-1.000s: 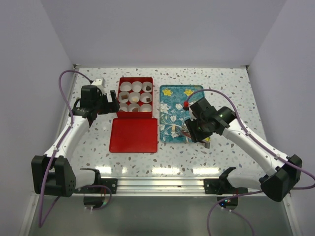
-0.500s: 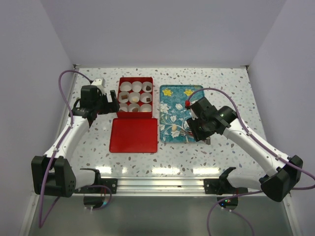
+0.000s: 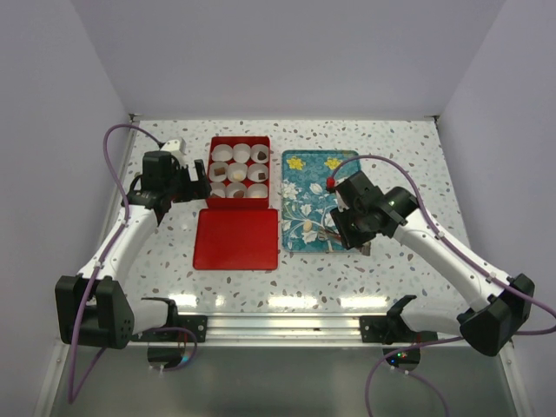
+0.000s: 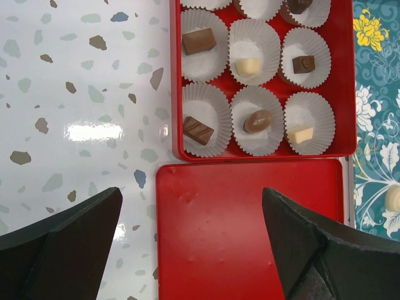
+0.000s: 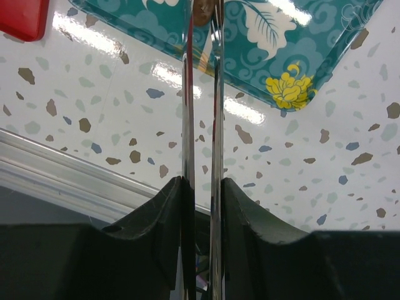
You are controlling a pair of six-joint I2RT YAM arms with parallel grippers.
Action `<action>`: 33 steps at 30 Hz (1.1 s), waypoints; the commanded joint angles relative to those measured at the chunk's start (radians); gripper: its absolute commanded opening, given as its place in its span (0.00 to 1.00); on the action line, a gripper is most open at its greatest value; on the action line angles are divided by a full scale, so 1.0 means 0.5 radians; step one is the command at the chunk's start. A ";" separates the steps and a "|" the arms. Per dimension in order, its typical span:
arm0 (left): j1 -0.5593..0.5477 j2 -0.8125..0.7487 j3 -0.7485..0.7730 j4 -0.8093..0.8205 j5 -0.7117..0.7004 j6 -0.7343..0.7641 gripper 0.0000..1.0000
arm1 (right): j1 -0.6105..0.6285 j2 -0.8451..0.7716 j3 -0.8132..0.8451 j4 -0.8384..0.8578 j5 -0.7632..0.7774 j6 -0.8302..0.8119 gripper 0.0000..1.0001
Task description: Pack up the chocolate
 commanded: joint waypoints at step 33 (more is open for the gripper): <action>-0.006 -0.289 0.052 -0.112 -0.062 0.044 1.00 | 0.013 1.438 2.018 0.408 -0.135 -0.268 0.25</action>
